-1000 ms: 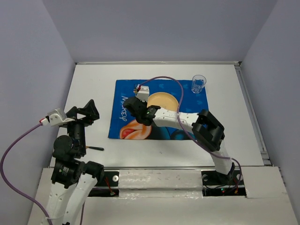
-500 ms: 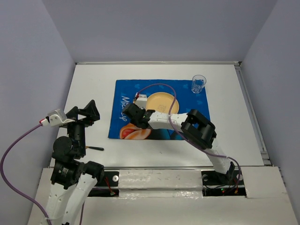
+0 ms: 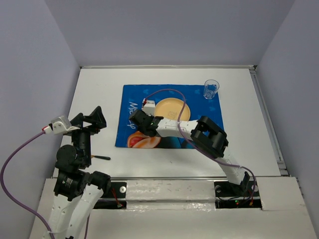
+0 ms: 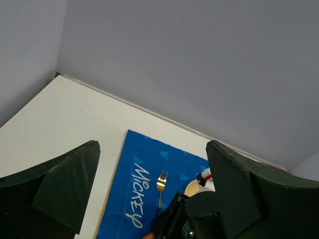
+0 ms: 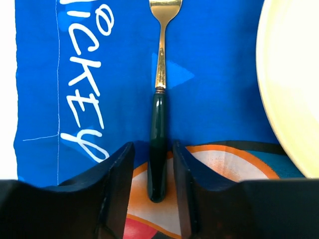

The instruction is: Set the dinner table for one person

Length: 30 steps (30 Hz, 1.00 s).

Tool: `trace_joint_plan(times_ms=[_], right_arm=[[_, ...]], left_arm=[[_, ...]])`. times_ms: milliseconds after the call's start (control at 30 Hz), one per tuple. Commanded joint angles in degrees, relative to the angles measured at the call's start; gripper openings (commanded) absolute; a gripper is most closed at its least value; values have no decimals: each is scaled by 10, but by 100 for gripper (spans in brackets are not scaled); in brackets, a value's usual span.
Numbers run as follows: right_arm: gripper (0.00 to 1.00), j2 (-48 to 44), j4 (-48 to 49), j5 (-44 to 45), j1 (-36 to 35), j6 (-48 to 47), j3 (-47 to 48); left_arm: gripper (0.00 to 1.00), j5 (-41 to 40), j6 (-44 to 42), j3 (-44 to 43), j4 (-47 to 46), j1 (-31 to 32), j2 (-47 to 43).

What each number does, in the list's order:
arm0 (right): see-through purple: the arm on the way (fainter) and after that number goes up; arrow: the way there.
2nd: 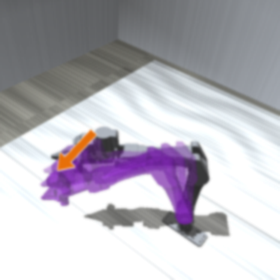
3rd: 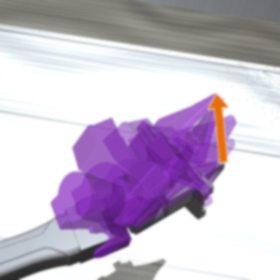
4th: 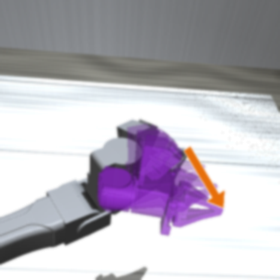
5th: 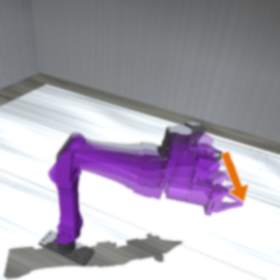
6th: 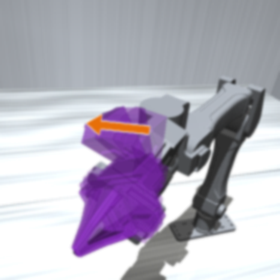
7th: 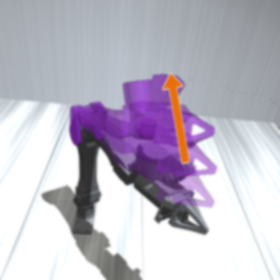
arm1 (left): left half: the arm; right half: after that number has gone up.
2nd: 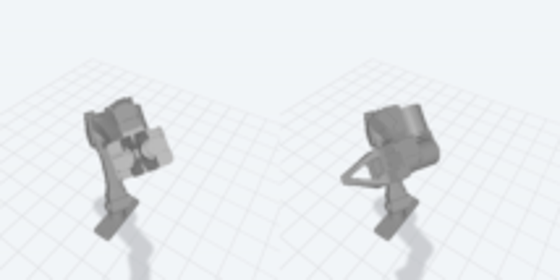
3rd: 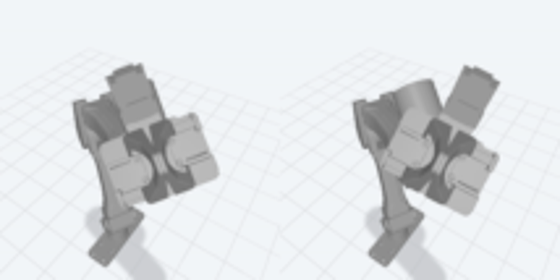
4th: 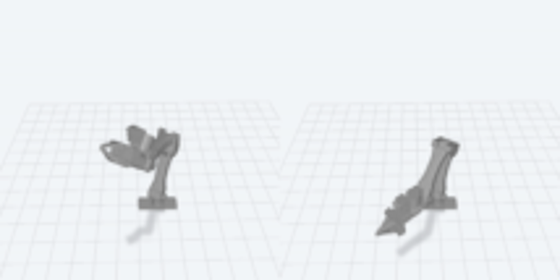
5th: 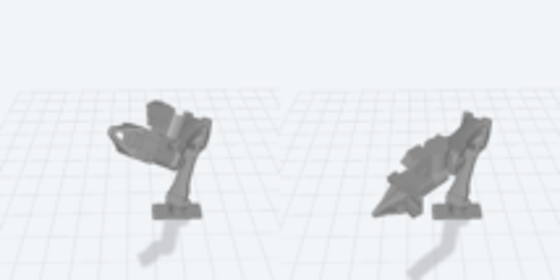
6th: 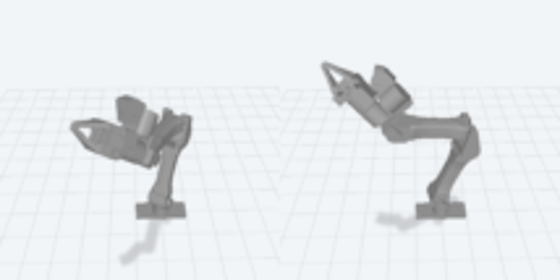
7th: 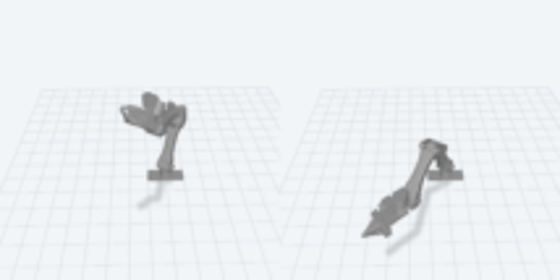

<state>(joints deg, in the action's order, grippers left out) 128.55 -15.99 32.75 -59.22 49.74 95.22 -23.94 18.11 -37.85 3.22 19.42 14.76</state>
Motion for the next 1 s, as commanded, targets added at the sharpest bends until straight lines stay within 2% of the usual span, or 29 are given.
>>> trace_joint_plan(times_ms=[0,100,267,400,500,533,700,800,967], right_arm=[[44,-17,-6,15,-2,-5,13],[45,-35,-5,5,-2,-21,9],[45,-56,48,-38,-41,-156,4],[45,-66,123,-130,-88,-262,-10],[45,-59,179,-242,-112,-335,-8],[45,-55,193,-314,-112,-363,-2],[49,-7,203,-432,-126,-403,48],[62,20,192,-477,-126,-439,94],[62,89,129,-494,-126,-474,181]], left_arm=[[99,3,-1,6,-27,1,2],[99,-6,-6,5,-28,0,2],[99,-26,-18,3,-27,1,5],[99,-45,-26,1,-26,1,13],[99,-66,-32,1,-28,1,14],[99,-85,-39,-1,-28,0,14],[99,-125,-48,-1,-28,-1,13],[99,-127,-49,2,-45,-10,10],[99,-113,-46,9,-54,-30,6]])
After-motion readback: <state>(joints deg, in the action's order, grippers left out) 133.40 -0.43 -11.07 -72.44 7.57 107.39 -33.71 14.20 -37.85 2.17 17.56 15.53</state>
